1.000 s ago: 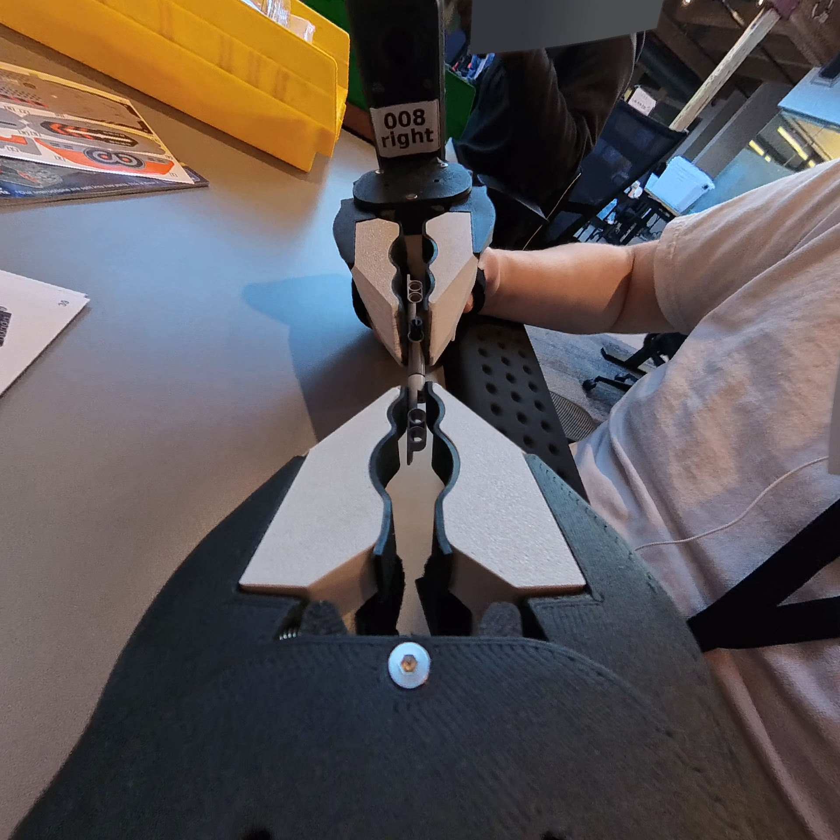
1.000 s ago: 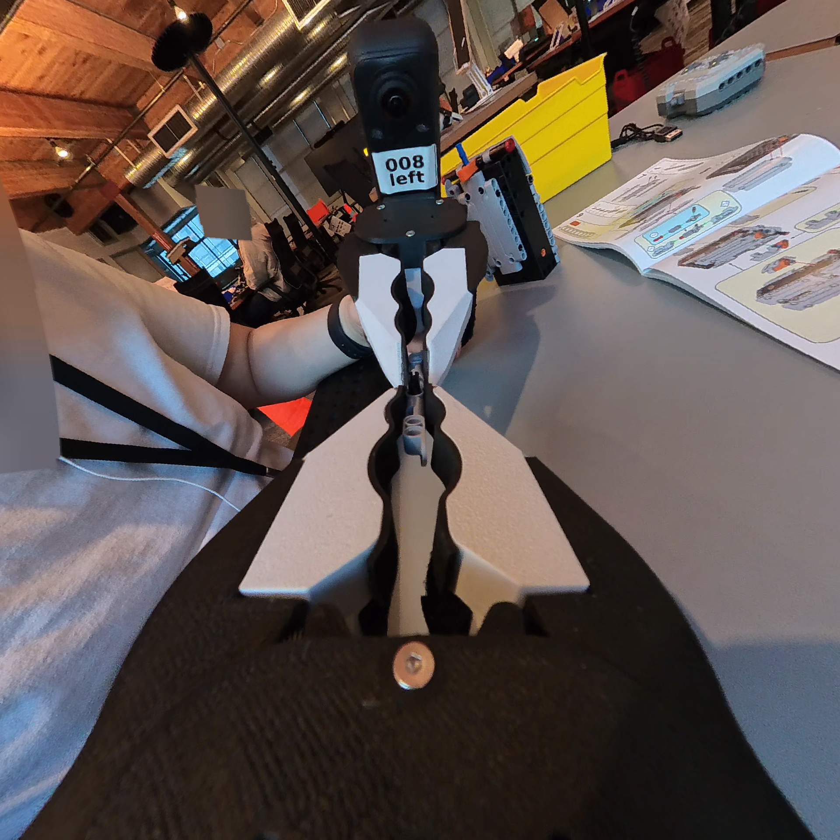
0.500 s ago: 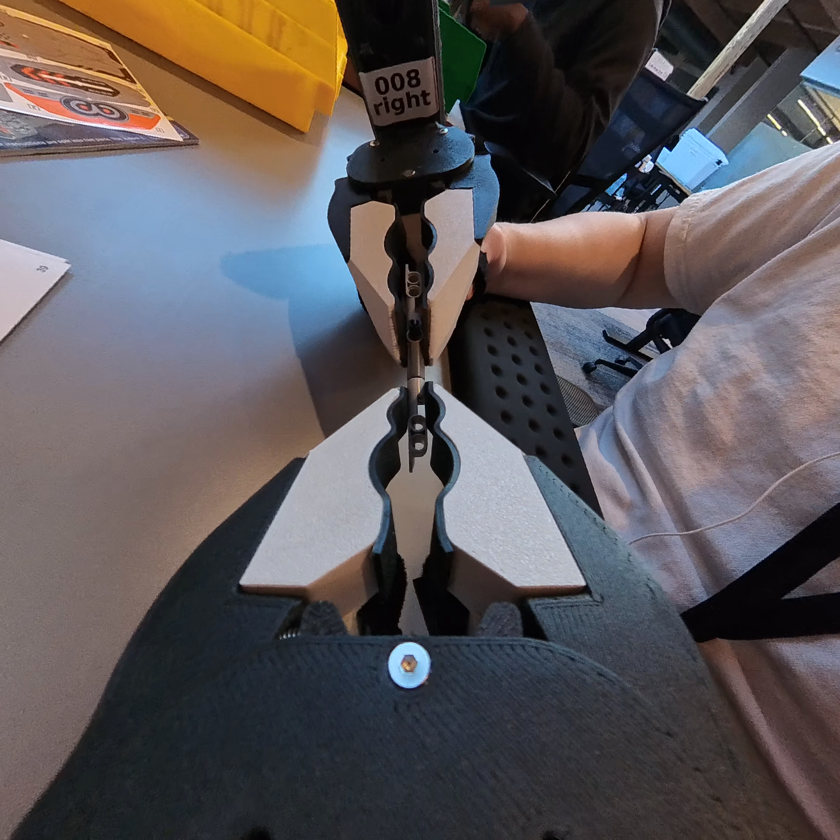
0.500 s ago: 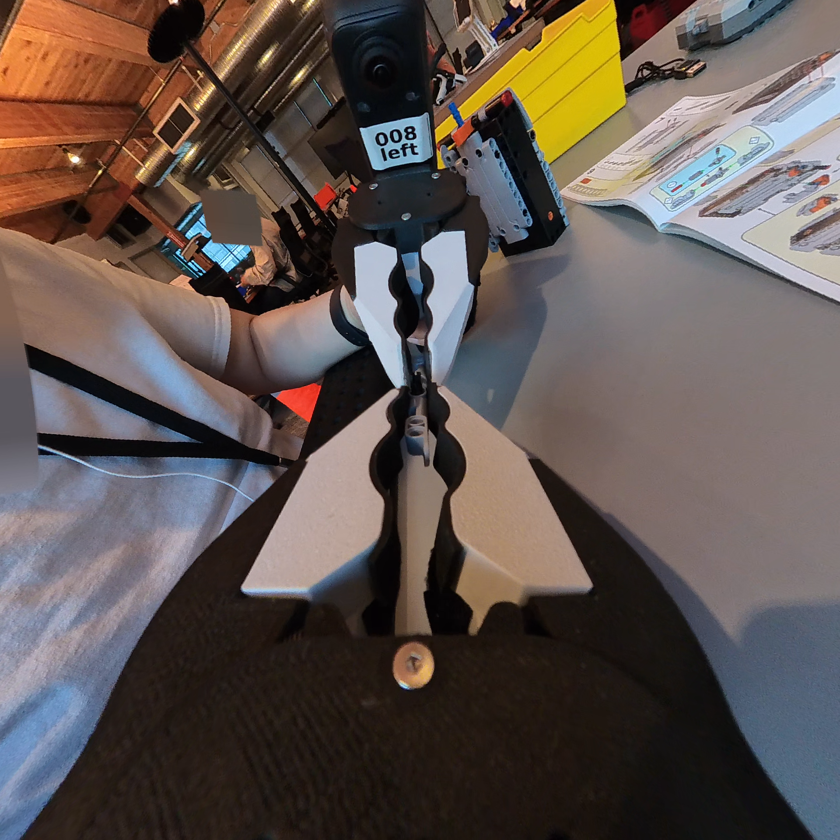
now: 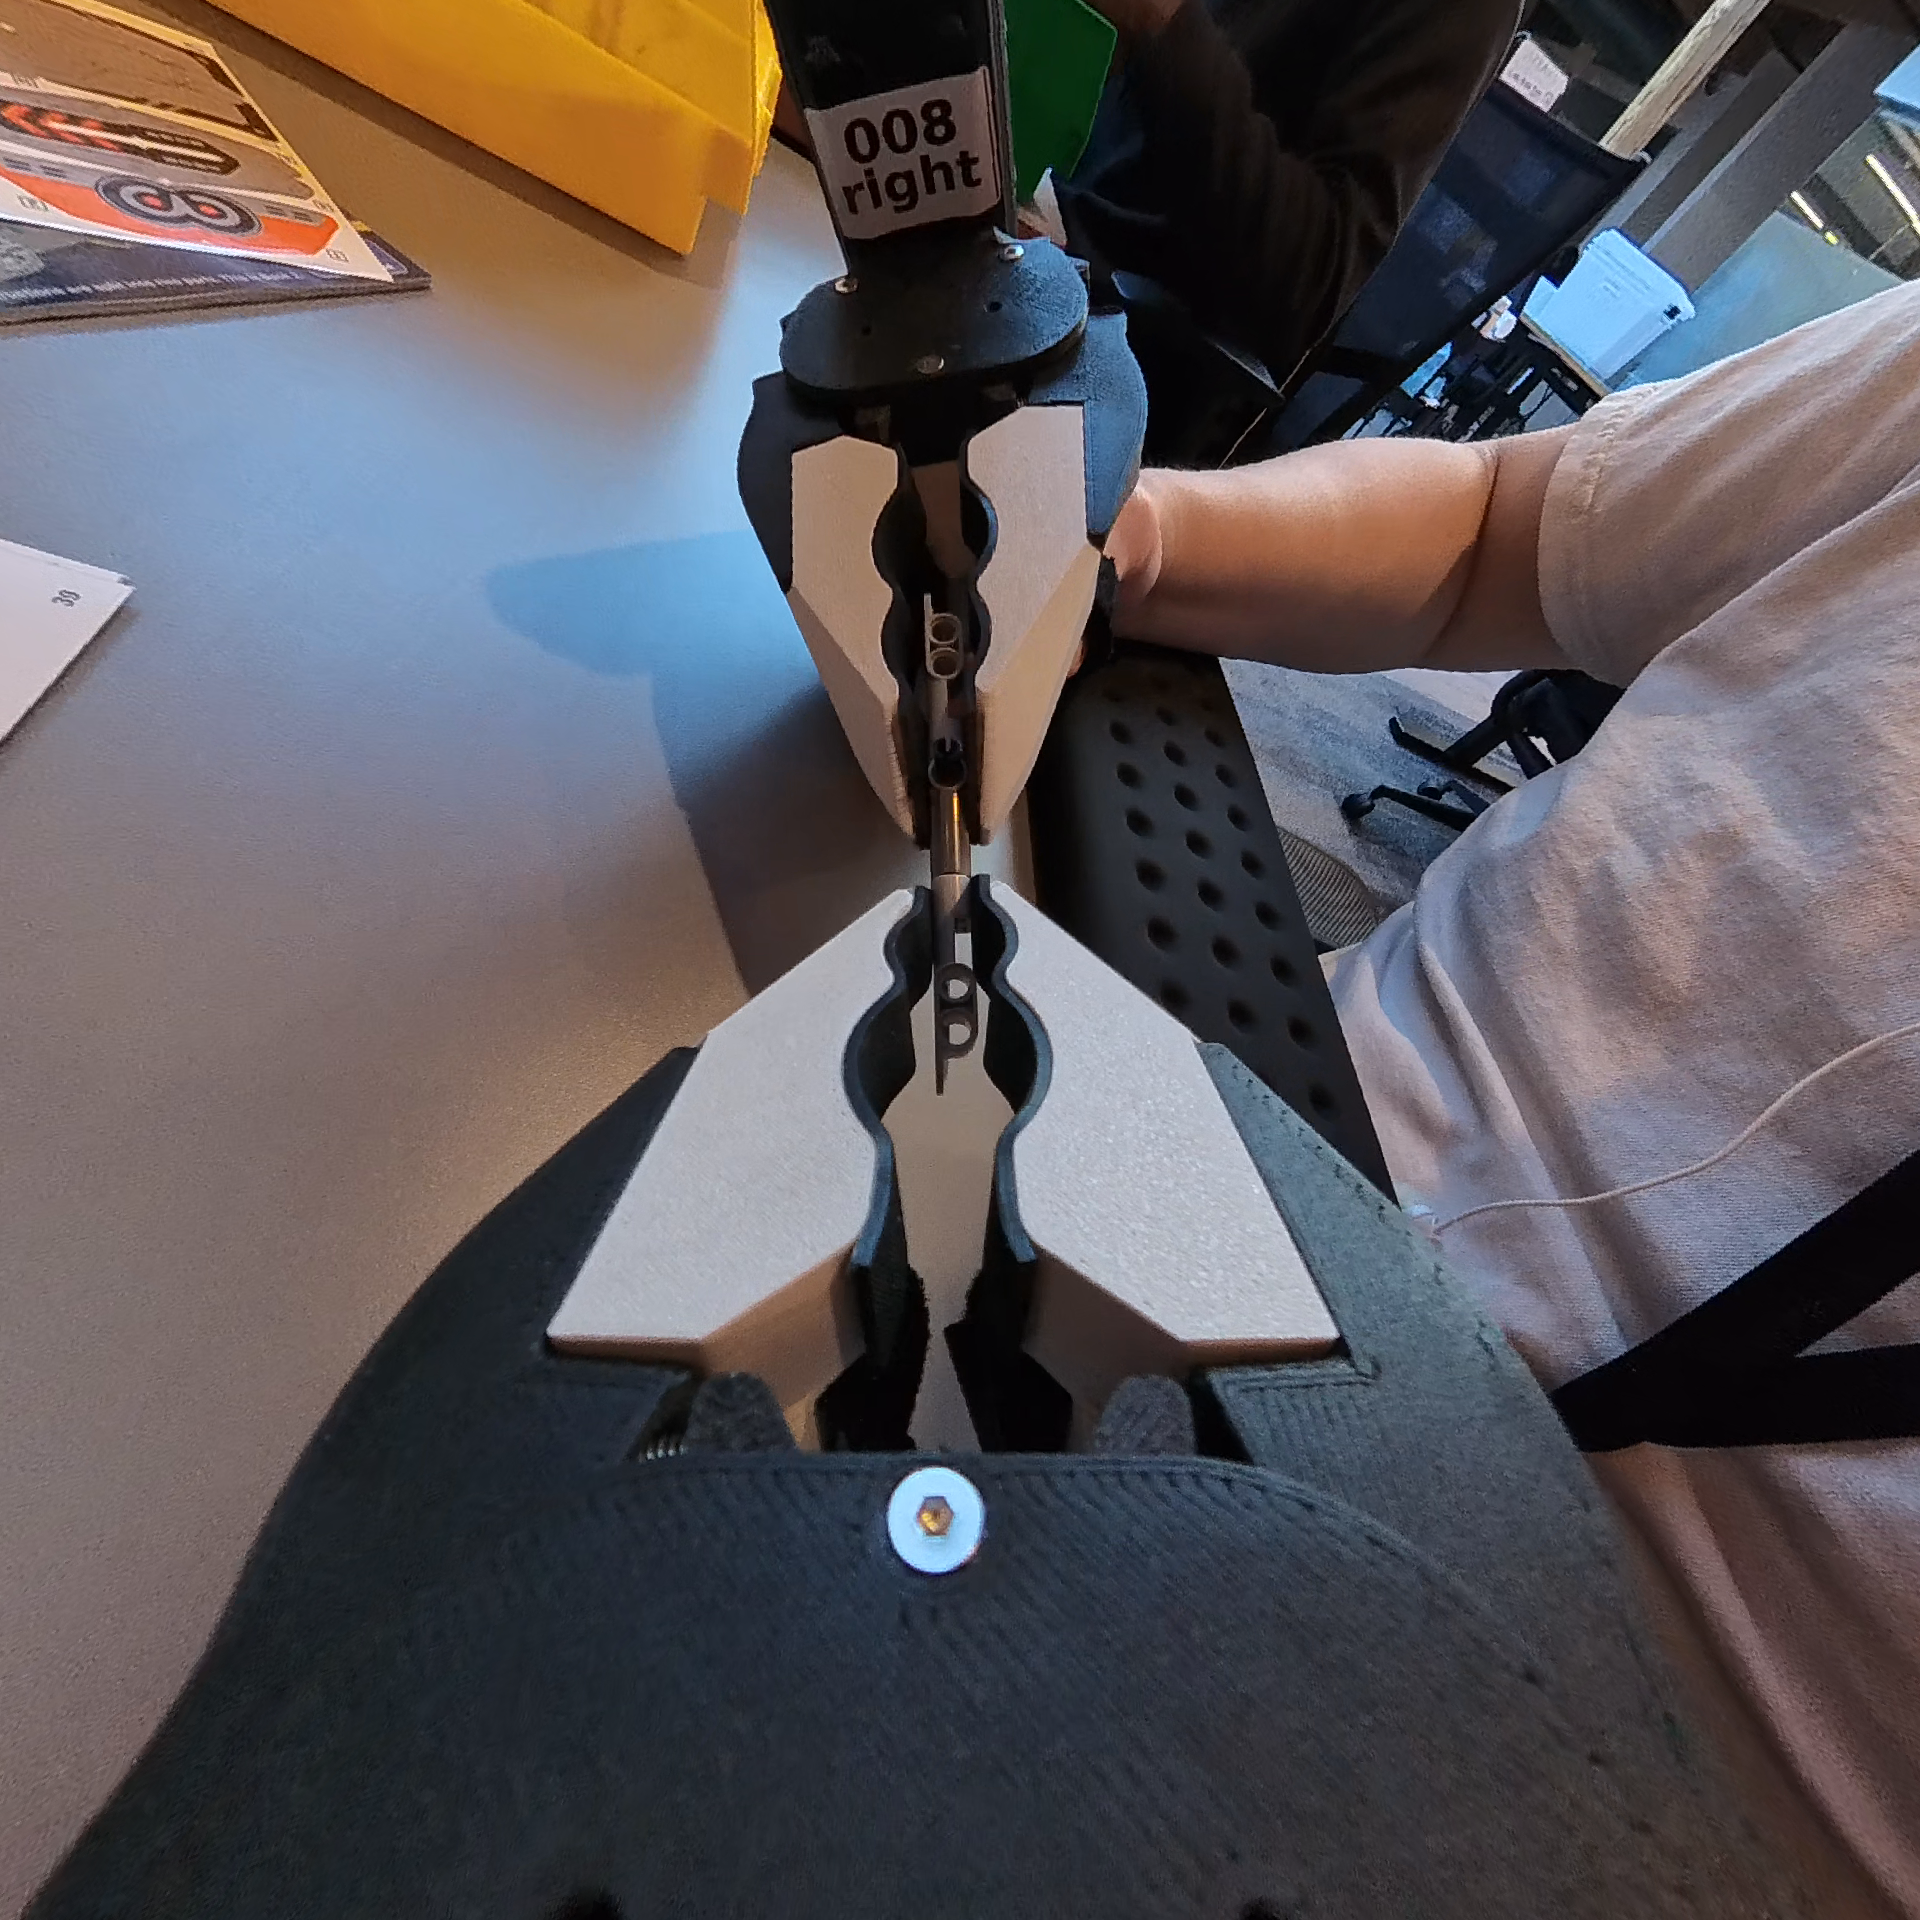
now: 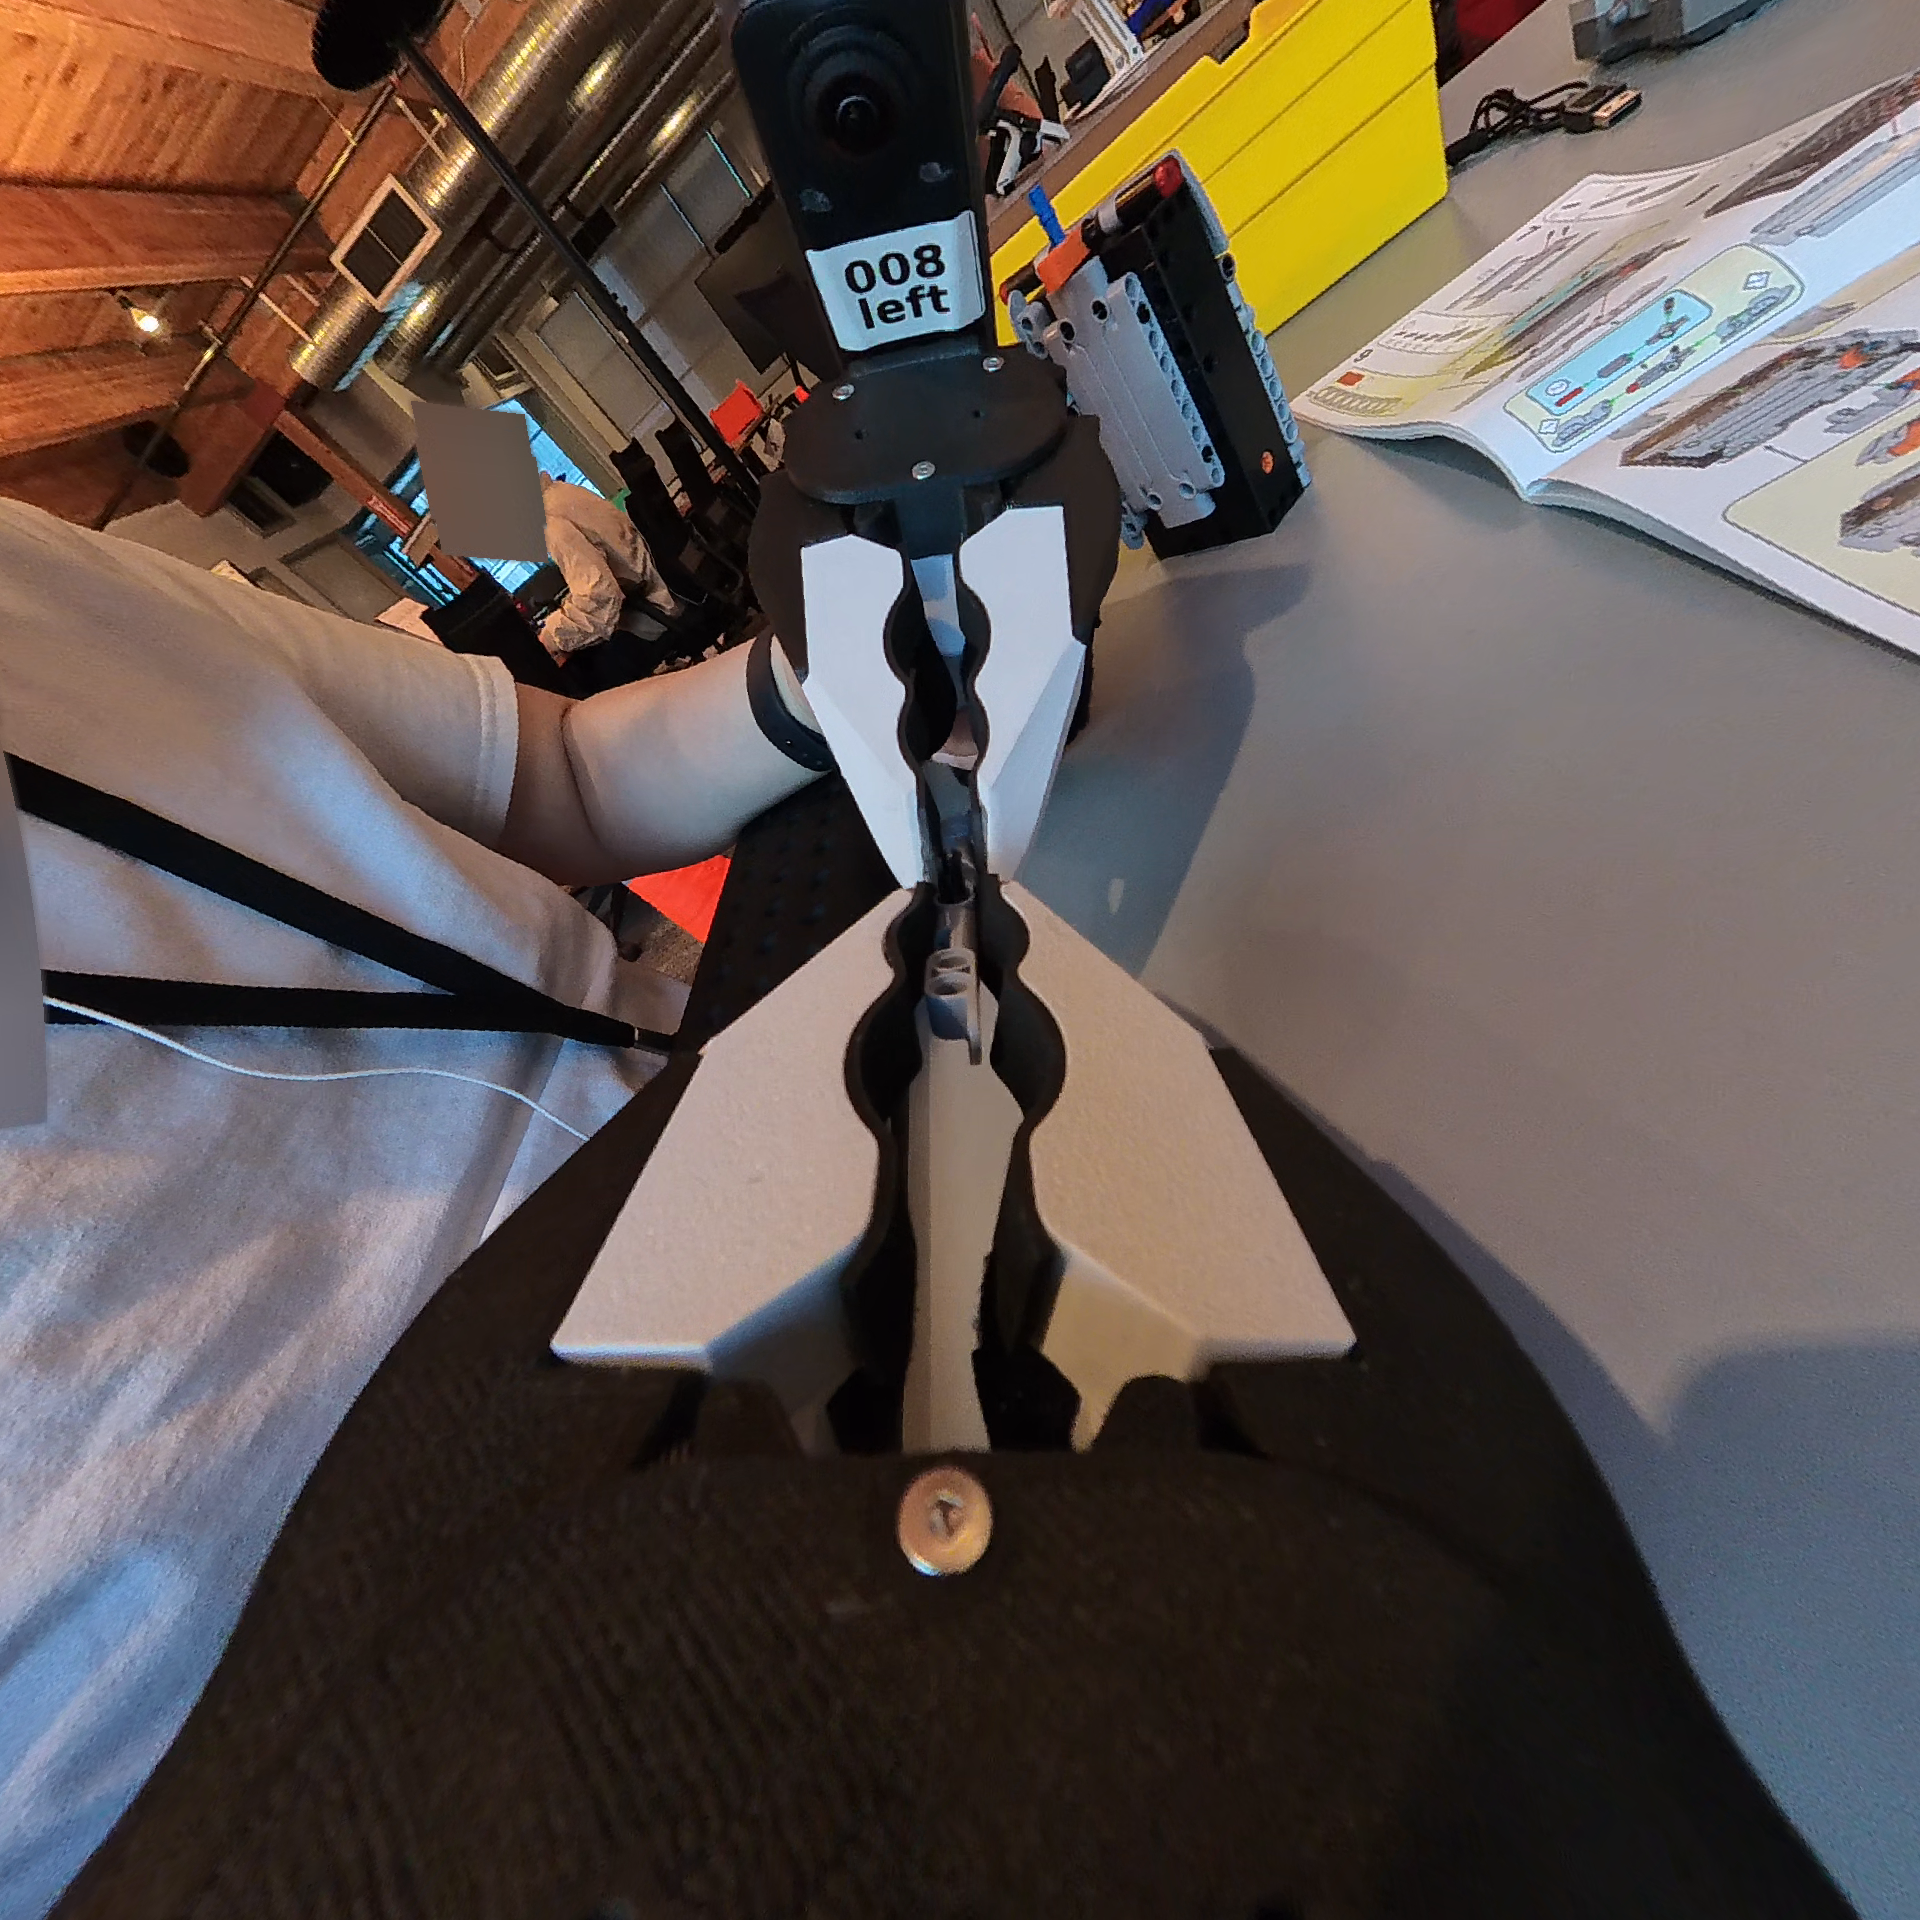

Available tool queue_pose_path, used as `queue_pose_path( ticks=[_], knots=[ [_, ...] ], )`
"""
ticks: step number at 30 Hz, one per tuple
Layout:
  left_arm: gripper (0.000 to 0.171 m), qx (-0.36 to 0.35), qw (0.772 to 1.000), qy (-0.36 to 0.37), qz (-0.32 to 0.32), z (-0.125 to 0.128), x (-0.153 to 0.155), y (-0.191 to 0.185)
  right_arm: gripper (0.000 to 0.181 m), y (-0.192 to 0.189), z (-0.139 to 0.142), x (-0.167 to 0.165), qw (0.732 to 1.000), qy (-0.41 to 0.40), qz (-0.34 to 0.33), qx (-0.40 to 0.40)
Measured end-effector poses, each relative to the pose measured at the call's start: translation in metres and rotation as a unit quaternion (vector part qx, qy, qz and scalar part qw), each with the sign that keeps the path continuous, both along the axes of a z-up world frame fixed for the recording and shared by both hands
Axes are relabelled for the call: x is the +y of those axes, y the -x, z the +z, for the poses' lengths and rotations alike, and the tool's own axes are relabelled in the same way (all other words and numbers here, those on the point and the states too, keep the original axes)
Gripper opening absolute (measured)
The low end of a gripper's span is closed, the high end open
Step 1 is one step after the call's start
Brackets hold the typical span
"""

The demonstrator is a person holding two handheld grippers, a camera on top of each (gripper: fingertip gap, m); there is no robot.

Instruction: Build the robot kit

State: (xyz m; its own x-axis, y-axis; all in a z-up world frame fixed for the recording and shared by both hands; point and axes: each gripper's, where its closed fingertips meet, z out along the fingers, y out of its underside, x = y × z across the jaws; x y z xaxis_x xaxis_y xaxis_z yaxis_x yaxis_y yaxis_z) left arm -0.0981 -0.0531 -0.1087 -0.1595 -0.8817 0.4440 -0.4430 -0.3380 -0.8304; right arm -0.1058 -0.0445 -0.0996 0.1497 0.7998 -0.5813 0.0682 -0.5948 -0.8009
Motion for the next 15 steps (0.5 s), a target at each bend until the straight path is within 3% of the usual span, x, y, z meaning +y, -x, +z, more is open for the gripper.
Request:
queue_pose_path(
  ticks=[5, 7, 15],
  knots=[
    [0.006, 0.003, 1.000, -0.015, 0.009, -0.002, 0.001, -0.005, 0.006, 0.003, -0.005, 0.001, 1.000, 0.021, 0.008, -0.014],
    [0.020, -0.021, 1.000, -0.011, 0.013, 0.009, 0.001, -0.003, 0.006, 0.000, 0.000, 0.003, 0.999, 0.050, 0.006, 0.013],
    [0.023, -0.019, 0.999, -0.011, 0.034, 0.009, 0.008, 0.004, 0.006, -0.014, 0.009, 0.010, 0.991, 0.110, -0.007, 0.070]
  ],
)
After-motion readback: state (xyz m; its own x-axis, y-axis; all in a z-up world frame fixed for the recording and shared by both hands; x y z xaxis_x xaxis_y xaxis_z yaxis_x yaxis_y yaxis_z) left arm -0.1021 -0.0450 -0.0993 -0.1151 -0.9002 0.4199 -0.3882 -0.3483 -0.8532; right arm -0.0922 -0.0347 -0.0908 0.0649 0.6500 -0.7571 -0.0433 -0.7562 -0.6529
